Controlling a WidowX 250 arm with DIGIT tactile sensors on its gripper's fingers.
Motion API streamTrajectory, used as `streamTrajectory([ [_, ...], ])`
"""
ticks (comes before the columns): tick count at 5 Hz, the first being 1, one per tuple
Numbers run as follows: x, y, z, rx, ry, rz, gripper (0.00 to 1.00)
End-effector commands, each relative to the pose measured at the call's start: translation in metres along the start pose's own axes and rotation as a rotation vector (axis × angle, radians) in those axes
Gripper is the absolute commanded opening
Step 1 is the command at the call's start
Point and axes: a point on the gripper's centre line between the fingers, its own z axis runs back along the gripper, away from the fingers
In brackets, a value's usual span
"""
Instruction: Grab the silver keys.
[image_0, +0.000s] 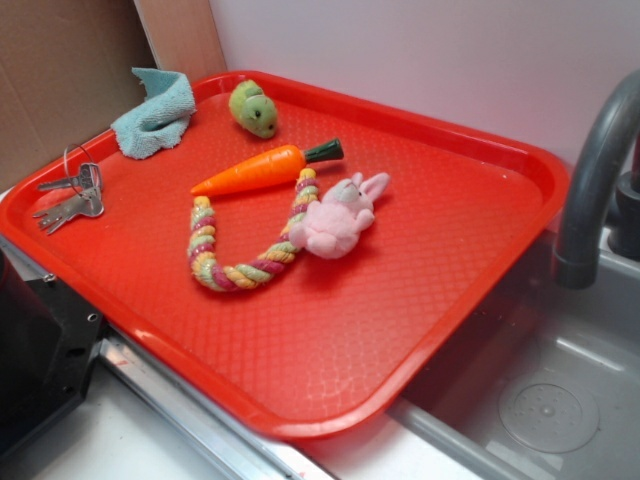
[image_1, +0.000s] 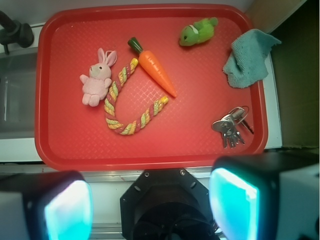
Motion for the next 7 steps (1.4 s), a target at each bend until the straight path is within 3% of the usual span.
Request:
streamTrajectory([
  [1,0.000,0.000,0.000,0.000,0.000,0.000,1.00],
  [2,0.000,0.044,-0.015,0.029,-0.029,0.159,1.00],
  [4,0.011,0.109,-0.073,0.138,-0.037,0.333,1.00],
  [6,0.016,0.137,-0.121,0.220,-0.109,0.406,1.00],
  [7,0.010,0.143,-0.142,0.236,-0.097,0.446,1.00],
])
